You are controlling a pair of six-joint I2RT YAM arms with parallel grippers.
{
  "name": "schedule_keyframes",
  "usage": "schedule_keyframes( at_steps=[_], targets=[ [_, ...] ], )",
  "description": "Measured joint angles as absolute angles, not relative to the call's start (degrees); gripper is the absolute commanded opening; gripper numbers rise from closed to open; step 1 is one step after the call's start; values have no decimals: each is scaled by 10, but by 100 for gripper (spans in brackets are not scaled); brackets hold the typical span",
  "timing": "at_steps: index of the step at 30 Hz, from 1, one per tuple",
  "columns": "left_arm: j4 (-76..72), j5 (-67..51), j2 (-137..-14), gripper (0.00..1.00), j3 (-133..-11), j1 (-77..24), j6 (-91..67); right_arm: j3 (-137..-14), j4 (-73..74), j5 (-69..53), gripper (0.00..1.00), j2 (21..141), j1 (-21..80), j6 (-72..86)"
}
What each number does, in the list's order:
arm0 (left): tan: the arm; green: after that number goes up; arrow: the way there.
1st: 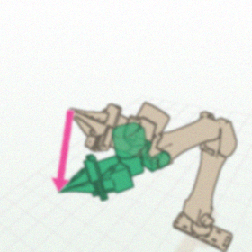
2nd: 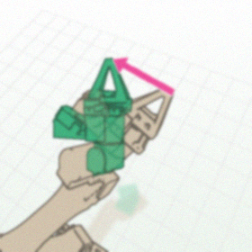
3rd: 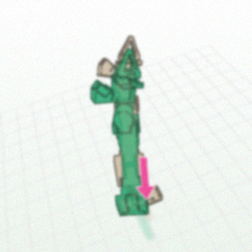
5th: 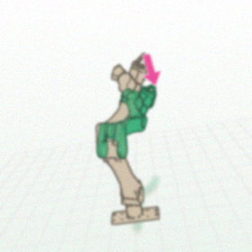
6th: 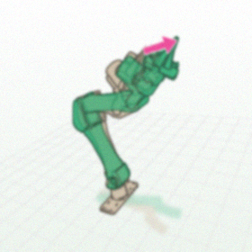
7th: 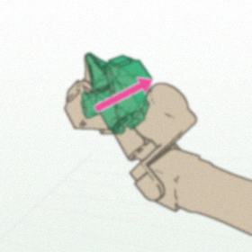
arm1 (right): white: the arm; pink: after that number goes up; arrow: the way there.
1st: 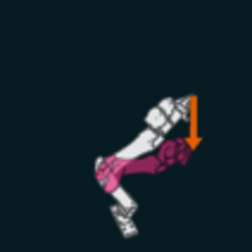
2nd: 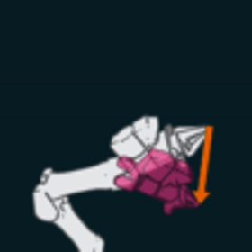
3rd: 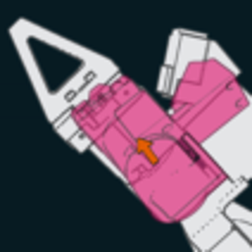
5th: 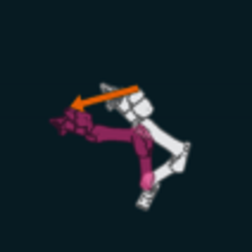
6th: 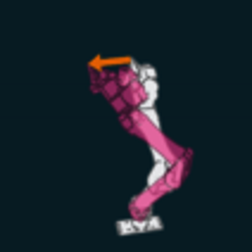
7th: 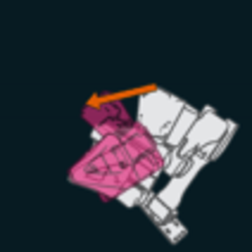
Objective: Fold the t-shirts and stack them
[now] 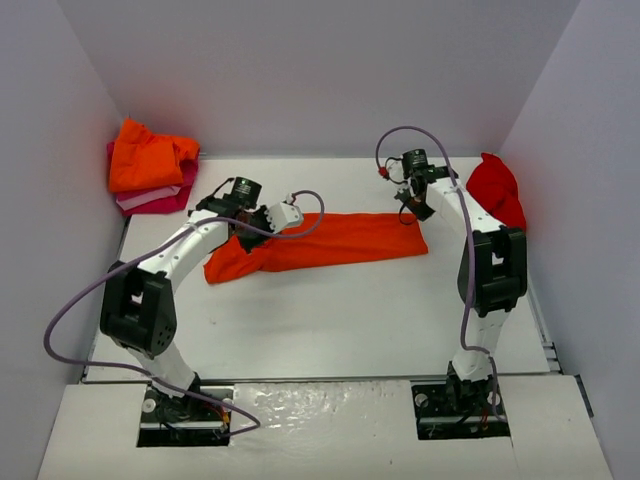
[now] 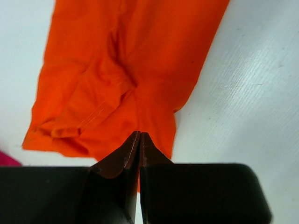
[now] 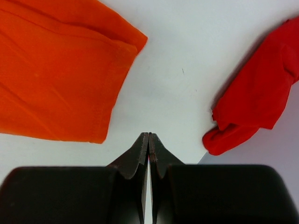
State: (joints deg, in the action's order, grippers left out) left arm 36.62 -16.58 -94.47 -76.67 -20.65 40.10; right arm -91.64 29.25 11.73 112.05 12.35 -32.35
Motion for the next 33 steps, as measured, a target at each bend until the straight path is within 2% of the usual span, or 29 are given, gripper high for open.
schedule_keyframes(
  at_steps=[15, 33],
  targets=[
    [365, -191, -1086, 0, -816, -216, 401, -884, 275, 95, 0, 1088, 112, -298],
    [303, -66, -1206, 0, -934, -178, 397, -866, 271, 92, 0, 1094, 118, -295]
  ],
)
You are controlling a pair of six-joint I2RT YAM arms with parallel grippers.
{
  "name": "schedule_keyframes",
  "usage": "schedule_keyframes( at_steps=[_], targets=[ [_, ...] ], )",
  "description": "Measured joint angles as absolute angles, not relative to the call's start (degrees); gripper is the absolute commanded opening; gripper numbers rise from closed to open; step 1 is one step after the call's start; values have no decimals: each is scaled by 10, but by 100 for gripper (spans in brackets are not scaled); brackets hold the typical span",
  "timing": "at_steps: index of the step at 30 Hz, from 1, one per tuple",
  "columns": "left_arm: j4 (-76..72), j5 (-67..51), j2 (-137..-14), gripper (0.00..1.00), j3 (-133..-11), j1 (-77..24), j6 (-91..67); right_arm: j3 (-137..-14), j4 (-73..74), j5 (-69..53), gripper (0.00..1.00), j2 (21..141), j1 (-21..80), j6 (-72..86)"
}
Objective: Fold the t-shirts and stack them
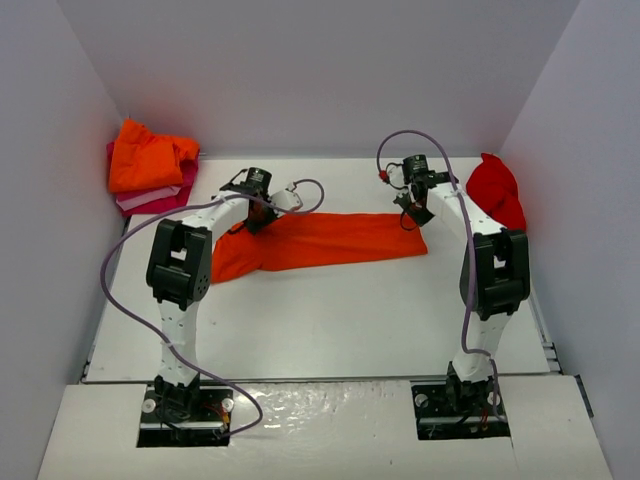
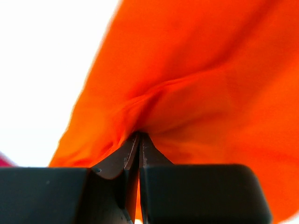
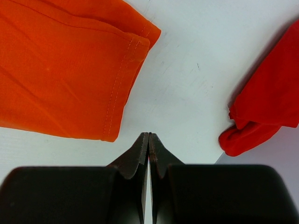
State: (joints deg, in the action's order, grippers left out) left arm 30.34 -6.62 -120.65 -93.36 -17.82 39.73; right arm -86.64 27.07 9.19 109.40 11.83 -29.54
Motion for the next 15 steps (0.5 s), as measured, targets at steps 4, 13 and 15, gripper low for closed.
schedule_keyframes(
  at_steps=[4, 13, 15],
  targets=[
    [265, -2, -1211, 0, -957, -175, 391, -865, 268, 92, 0, 1096, 123, -294],
    [181, 110, -1200, 0, -990, -175, 376, -855, 261, 101, 0, 1100, 140, -293],
    [177, 106, -1174, 0, -962, -175, 375, -850, 259, 101, 0, 1100, 143, -293]
  ],
)
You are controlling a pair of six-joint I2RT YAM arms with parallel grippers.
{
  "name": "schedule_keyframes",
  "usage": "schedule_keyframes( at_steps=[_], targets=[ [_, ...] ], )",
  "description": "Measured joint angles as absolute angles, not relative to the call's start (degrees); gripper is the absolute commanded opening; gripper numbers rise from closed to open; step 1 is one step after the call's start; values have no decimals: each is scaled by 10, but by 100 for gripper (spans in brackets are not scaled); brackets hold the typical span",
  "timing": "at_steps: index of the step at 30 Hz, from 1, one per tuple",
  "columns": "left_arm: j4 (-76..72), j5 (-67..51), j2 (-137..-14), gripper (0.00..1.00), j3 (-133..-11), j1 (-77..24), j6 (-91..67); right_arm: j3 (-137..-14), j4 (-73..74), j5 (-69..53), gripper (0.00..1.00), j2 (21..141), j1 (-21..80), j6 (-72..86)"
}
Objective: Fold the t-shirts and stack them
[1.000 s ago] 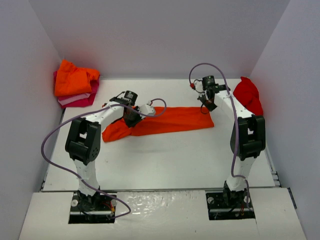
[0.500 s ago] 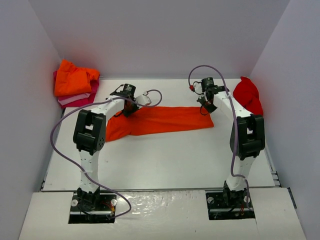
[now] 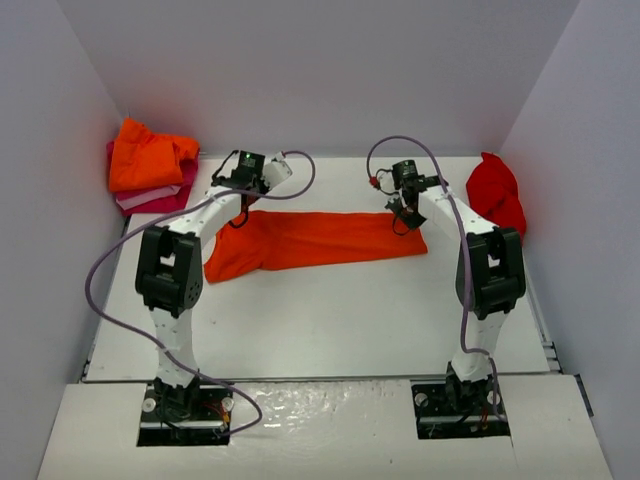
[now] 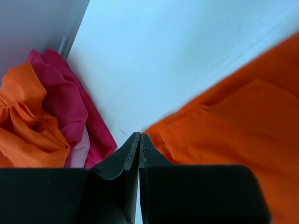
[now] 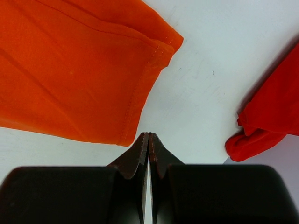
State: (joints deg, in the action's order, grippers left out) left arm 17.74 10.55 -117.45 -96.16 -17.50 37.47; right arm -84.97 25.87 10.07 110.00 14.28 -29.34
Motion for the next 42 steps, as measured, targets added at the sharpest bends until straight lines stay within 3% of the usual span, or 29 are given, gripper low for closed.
schedule_keyframes(
  at_steps=[9, 16, 21, 29, 42],
  targets=[
    [243, 29, -964, 0, -726, -162, 374, -849, 260, 54, 0, 1104, 162, -293],
    [296, -56, -919, 0, -615, -138, 380, -955, 281, 43, 0, 1193, 200, -301],
    [328, -102, -939, 0, -618, -137, 390, -1021, 303, 40, 0, 1258, 203, -307],
    [356, -121, -1034, 0, -673, -128, 418, -1002, 318, 58, 0, 1284, 196, -327],
    [370, -174, -1095, 0, -753, 7, 445, -1012, 319, 130, 0, 1308, 142, -361]
  ],
)
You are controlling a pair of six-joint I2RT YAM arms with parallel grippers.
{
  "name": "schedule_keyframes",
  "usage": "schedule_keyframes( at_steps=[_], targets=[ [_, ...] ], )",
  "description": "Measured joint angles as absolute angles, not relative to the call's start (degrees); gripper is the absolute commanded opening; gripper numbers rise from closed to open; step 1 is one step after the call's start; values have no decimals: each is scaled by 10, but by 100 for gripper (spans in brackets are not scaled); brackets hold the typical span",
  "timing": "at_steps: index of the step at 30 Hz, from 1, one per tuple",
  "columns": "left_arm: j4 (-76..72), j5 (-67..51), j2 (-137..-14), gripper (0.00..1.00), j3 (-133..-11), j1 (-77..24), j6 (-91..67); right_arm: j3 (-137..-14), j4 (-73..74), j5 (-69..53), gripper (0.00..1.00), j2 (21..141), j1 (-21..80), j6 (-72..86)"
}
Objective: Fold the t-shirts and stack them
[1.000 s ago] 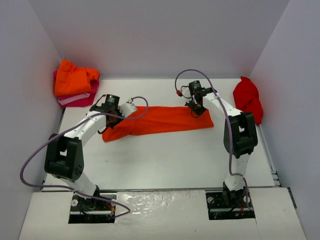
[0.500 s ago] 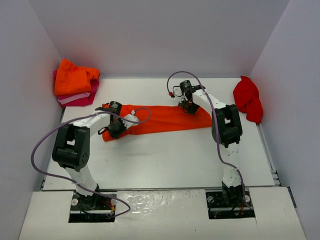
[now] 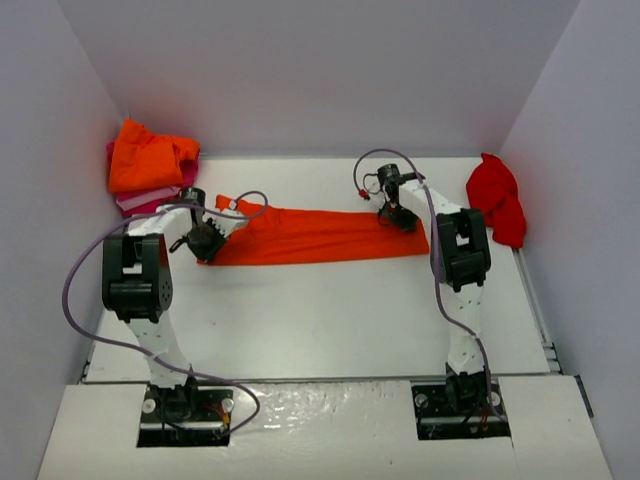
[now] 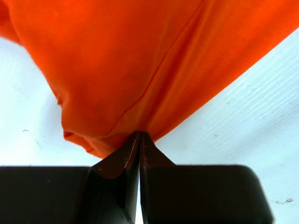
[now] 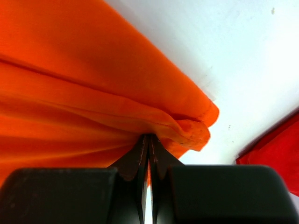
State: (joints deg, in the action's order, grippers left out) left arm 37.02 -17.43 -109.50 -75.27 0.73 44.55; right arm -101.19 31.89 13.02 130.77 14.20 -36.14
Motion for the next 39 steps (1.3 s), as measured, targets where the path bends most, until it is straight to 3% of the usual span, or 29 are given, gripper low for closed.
schedule_keyframes(
  at_steps=[12, 20, 24, 33, 39],
  targets=[
    [371, -163, -1033, 0, -678, 19, 480, -1005, 319, 143, 0, 1300, 142, -360],
    [402, -172, -875, 0, -649, 27, 492, -972, 335, 148, 0, 1198, 141, -364],
    [407, -185, -861, 0, -666, 26, 489, -1015, 337, 157, 0, 1181, 139, -371],
    [406, -191, -941, 0, -685, -9, 468, -1180, 327, 168, 0, 1323, 135, -379],
    [401, -193, -949, 0, -687, -49, 454, -1211, 330, 183, 0, 1431, 132, -397]
  ],
)
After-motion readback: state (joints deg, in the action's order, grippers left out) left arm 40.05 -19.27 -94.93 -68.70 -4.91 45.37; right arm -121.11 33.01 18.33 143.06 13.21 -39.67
